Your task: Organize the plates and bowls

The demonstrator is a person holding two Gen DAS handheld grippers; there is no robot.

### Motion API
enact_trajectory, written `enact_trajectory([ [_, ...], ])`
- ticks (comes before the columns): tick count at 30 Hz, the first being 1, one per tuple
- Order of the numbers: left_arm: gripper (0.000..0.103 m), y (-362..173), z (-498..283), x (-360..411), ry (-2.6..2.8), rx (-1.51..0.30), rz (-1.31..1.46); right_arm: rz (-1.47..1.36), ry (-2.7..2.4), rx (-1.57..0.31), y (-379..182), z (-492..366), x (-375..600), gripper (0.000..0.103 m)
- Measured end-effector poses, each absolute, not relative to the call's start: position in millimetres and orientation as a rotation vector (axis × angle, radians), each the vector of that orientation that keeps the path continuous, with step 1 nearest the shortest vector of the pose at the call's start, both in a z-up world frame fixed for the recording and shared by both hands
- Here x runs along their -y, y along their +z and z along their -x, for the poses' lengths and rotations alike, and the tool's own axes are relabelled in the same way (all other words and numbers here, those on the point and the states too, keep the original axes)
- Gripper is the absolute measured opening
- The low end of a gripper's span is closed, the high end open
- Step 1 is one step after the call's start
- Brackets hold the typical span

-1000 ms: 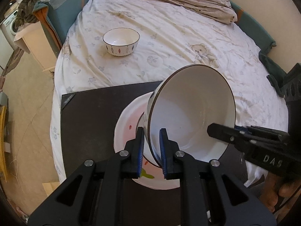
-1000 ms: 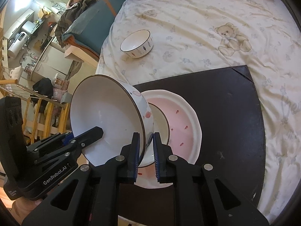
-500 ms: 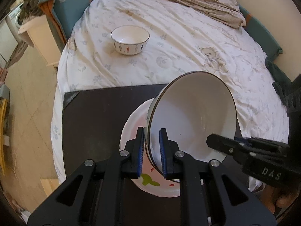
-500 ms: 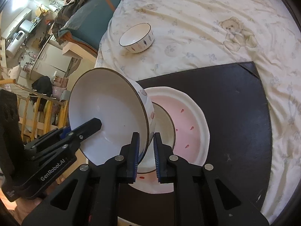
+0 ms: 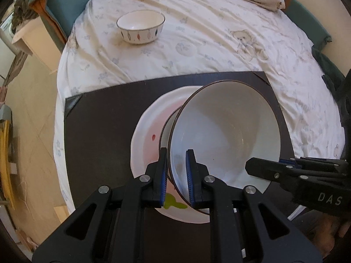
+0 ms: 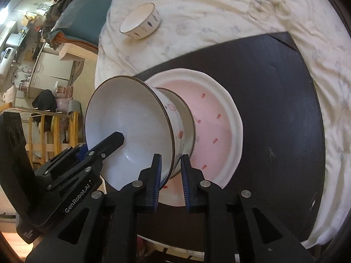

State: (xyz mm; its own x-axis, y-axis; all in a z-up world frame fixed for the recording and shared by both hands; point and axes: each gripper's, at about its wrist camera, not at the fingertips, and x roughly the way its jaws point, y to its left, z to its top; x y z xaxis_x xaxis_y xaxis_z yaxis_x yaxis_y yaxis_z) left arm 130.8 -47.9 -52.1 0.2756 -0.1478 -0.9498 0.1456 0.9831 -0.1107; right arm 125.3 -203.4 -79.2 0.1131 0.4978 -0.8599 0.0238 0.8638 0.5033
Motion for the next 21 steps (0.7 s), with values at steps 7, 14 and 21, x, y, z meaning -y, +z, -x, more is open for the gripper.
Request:
enact_trajectory([
  [7,0.013,-53.4,-129.2,46.7,-0.199,-1.279,0.015,-0.479,0.362,-1.439,-82.2,-127.1,207.4,0.022],
  [14,0.022,-50.0,-126.9,43.0,-0.195,-1.266,0.02,-0.48,0.338,-1.439,-84.5,-131.0,209.5,0.021],
  [21,0.022,-38.2,-125.2,28.7,-0.166,-1.216,0.055,-0.457,0.338,-1.401,-77.1,-129.7,212.6,0.021],
])
